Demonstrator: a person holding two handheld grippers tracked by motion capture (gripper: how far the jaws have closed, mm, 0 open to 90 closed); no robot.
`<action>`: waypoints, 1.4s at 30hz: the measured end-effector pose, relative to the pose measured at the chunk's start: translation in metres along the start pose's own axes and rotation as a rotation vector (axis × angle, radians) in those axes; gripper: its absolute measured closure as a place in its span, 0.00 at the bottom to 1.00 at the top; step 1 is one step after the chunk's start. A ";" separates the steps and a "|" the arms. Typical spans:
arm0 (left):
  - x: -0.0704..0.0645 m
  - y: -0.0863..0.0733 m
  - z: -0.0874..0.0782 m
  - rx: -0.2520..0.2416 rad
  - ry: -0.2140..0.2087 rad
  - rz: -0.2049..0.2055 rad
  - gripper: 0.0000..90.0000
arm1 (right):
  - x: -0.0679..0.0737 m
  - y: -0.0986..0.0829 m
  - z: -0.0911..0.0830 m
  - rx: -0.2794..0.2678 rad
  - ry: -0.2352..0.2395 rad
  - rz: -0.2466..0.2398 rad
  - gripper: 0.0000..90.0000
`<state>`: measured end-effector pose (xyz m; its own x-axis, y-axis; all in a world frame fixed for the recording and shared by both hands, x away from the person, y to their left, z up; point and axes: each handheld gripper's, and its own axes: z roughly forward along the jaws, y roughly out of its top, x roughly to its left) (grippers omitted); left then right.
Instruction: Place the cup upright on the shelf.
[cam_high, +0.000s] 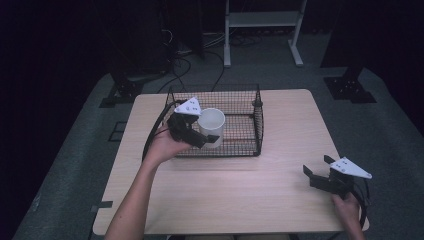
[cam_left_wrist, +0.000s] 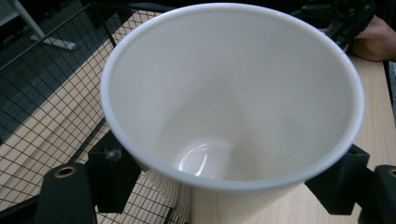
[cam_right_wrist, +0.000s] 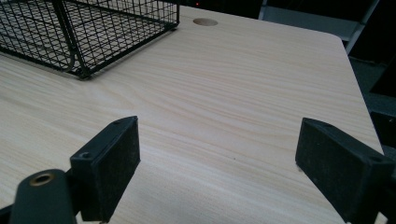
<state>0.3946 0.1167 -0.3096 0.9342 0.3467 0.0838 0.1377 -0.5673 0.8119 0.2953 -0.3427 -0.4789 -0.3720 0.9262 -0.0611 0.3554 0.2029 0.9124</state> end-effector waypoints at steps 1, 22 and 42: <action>0.001 0.001 0.000 0.000 0.001 -0.003 0.24 | 0.000 0.000 0.000 0.000 0.000 0.000 0.15; 0.039 0.007 0.015 0.031 0.032 -0.039 0.24 | 0.000 0.000 0.000 -0.003 0.000 0.001 0.15; 0.058 0.017 0.046 0.064 0.025 -0.034 0.24 | 0.000 0.000 -0.001 -0.004 0.011 0.003 0.15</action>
<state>0.4664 0.0928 -0.3171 0.9201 0.3849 0.0719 0.1908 -0.6009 0.7762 0.2946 -0.3433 -0.4788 -0.3800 0.9234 -0.0538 0.3532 0.1986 0.9142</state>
